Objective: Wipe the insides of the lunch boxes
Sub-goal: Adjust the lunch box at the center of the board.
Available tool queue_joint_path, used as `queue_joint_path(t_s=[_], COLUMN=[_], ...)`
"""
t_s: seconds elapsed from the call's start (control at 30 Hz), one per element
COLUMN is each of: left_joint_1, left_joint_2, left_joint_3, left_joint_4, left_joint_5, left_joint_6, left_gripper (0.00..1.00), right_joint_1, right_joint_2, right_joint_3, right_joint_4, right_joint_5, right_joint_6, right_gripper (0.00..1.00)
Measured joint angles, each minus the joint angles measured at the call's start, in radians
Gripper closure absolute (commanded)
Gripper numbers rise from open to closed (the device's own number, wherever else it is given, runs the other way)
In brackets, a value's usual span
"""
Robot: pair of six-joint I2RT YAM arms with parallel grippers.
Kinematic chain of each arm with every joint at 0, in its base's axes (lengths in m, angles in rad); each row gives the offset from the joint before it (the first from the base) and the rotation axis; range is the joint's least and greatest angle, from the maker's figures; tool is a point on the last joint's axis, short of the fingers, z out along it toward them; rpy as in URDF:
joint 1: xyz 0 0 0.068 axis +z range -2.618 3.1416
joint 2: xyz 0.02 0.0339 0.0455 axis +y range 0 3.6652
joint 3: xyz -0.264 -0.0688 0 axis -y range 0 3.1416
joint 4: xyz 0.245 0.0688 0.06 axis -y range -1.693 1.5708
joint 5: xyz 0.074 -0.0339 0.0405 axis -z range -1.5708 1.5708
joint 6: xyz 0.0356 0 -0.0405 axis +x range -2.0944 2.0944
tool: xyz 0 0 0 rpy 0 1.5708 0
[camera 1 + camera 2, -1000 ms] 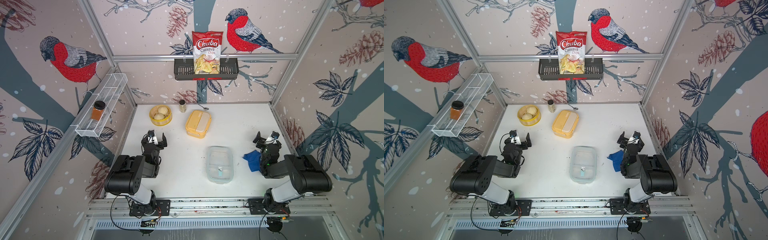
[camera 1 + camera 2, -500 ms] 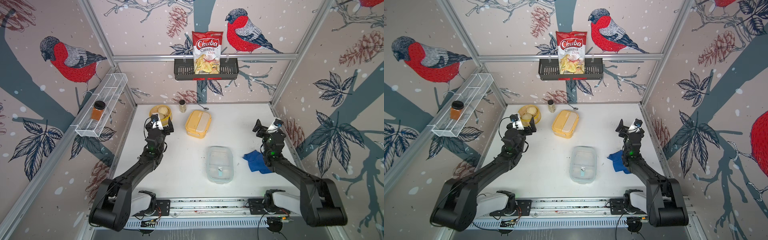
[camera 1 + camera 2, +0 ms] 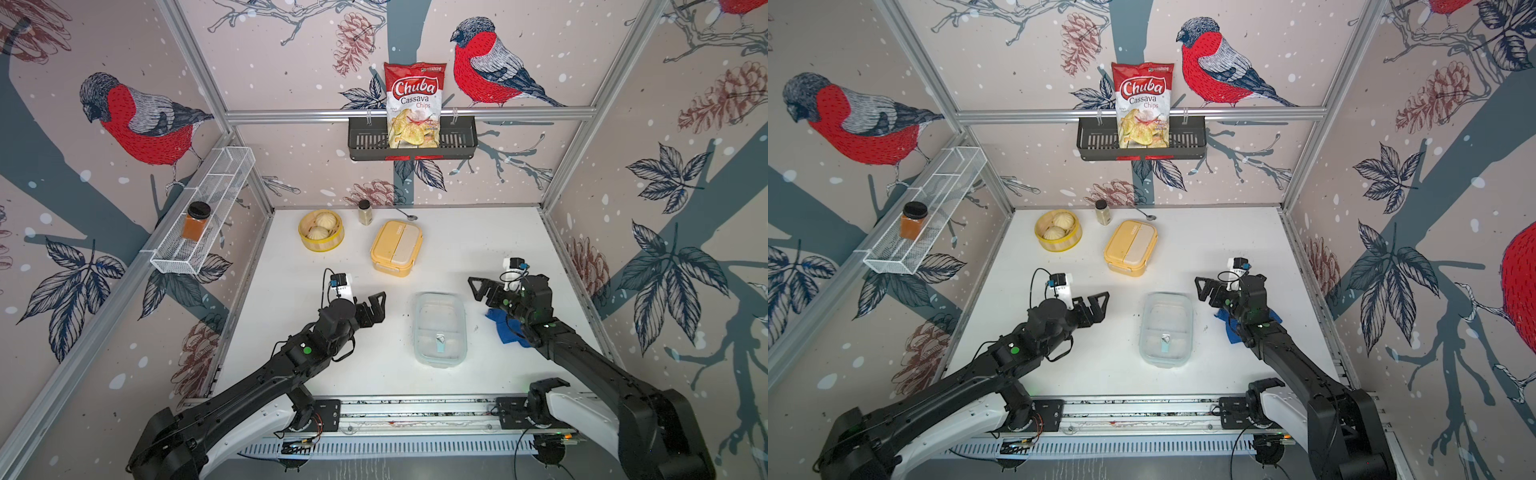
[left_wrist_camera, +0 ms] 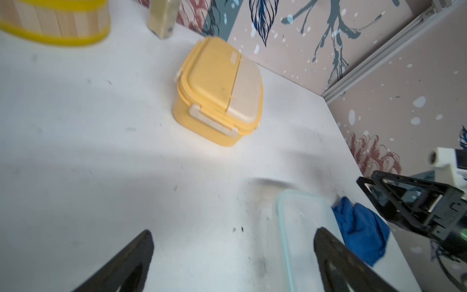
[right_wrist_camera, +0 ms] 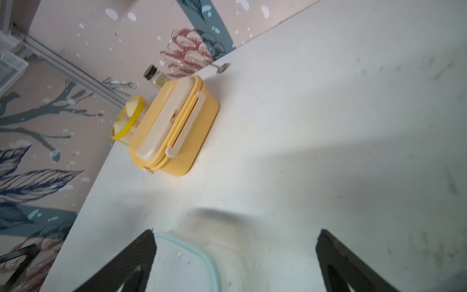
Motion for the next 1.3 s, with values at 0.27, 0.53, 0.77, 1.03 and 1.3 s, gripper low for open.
queue_joint_path(t_s=[0.27,0.53,0.77,1.03,1.3], left_joint_1=[-0.267,-0.407,-0.467,-0.468,-0.465], left_joint_2=[0.141,0.261,0.386,0.471,0.437], left_joint_3=[-0.061,-0.105,-0.067,-0.031,-0.024], left_joint_4=[0.011,0.175,0.332,0.438,0.456], left_joint_5=[0.001,0.024,0.023,0.003,-0.111], left_joint_6=[-0.344,-0.515,-0.552,-0.551,-0.528], left_gripper=[0.01,0.01,0.01,0.01,0.01], right_joint_1=[0.108,0.164,0.176,0.214,0.332], right_joint_2=[-0.025,-0.091,-0.09,-0.111,-0.159], right_joint_3=[-0.072,-0.127,-0.151,-0.168,-0.235], right_joint_4=[-0.069,-0.079,-0.08,-0.049,0.007], right_joint_5=[-0.013,-0.016,-0.022,-0.019,0.033], right_joint_6=[0.104,0.168,0.216,0.242,0.35], right_gripper=[0.0,0.0,0.0,0.04,0.09])
